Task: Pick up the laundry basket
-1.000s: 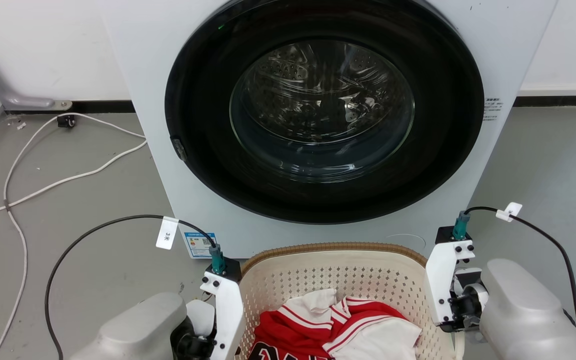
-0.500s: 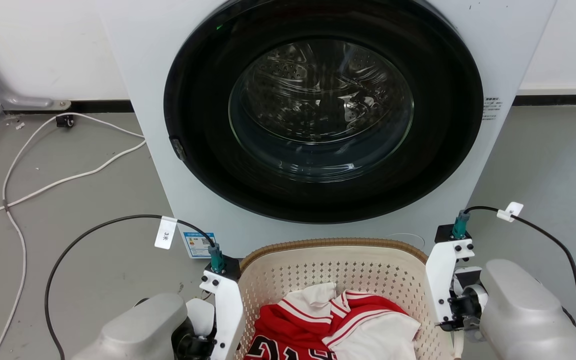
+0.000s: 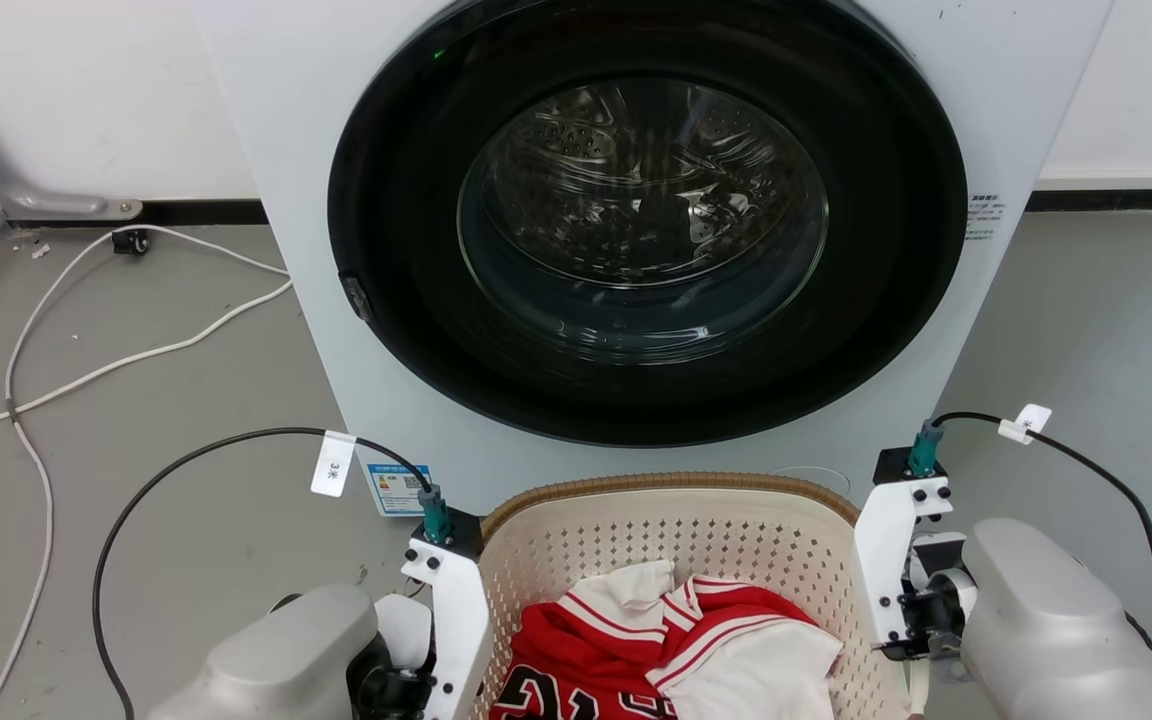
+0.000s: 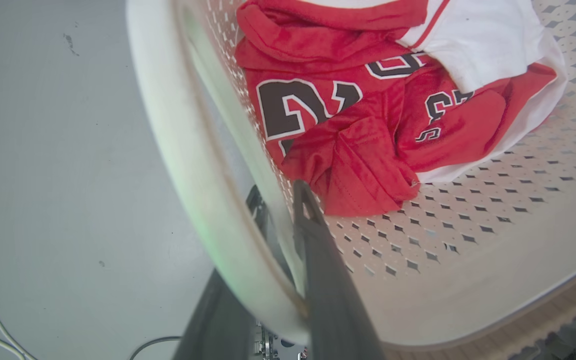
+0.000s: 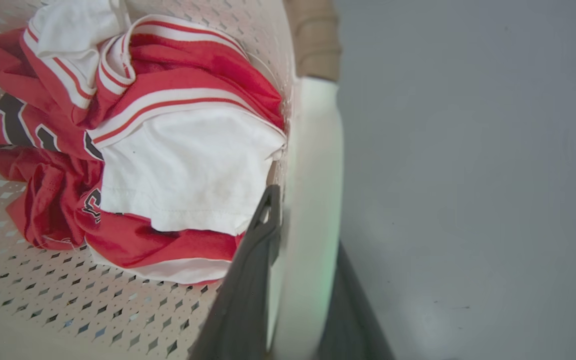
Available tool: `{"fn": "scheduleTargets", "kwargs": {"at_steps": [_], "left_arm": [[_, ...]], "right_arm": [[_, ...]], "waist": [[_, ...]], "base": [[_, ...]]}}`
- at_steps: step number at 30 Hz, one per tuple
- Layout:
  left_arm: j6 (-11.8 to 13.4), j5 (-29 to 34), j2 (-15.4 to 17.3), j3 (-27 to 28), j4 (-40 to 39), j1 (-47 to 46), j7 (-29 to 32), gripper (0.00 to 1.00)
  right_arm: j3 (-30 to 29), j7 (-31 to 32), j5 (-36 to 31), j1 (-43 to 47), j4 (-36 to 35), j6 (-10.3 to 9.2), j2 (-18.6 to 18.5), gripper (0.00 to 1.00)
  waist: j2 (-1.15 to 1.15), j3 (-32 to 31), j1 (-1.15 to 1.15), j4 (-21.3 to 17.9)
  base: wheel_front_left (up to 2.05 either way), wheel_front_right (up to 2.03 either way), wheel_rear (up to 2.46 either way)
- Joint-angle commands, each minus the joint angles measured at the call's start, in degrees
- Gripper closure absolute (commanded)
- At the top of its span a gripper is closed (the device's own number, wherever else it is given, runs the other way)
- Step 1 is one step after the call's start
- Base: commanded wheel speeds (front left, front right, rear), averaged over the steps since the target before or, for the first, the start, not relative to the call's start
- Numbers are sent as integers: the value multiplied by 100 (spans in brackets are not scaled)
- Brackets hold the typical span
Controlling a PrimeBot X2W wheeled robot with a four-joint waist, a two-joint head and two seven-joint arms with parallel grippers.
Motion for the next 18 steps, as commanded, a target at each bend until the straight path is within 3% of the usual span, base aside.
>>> {"fn": "scheduleTargets", "kwargs": {"at_steps": [1,18], "left_arm": [[-102,27,-12,-38,-11,-46,-7,100],[-102,41,-29,-37,27,-53,-44,100]], "right_arm": [[34,-67,17,-118,11,0,-71,100],[145,-136,171,-174,83,0,29,100]], "waist": [[0,-5,0,1],[0,-23,0,22]], "base": [[0,0,0],[0,0,0]]}}
